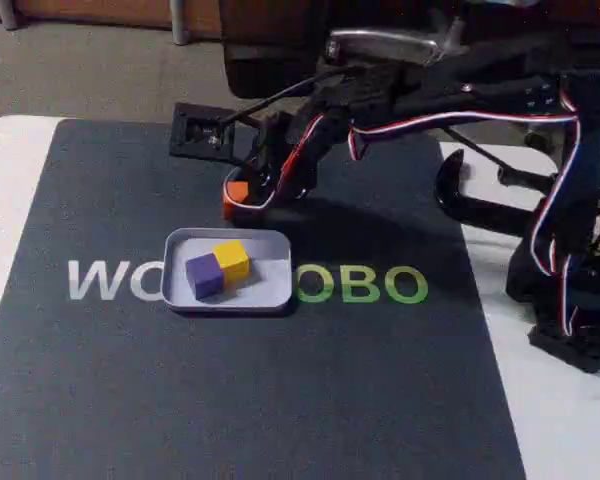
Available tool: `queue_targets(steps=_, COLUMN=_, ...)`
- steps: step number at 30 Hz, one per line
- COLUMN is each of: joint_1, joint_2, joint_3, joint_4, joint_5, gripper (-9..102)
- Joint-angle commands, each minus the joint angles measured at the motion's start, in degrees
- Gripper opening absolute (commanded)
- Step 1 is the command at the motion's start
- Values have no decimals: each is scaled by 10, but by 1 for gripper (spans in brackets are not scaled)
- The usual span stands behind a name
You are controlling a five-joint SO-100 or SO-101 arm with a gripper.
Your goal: Move blocks one by one until all three blocks are in the tray.
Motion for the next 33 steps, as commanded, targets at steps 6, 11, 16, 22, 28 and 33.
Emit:
queue_targets(steps=6, joint_1=0, joint_2=11, joint_3=-2, joint_4=-8, joint_5=4, gripper=-1)
queue_targets(steps=11, joint_1=-9, joint_2=31, joint_3=-1, joint_4=-4, joint_5=15, gripper=-8)
queue_targets(steps=16, joint_1=-33, joint_2=84, joint_3=19, joint_4=-3, joint_5=54, gripper=-8)
queue_targets(steps=22, joint_1=-82, joint_2=181, joint_3=26, joint_4=-4, joint_5=187, gripper=-8)
queue_targets(steps=28, joint_1=-107, joint_2=260, joint_3=76, joint_4=4, joint_5=207, gripper=-8)
queue_targets(steps=33, joint_1=-97, joint_2=239, joint_3=90, joint_4=4, joint_5=160, gripper=-8)
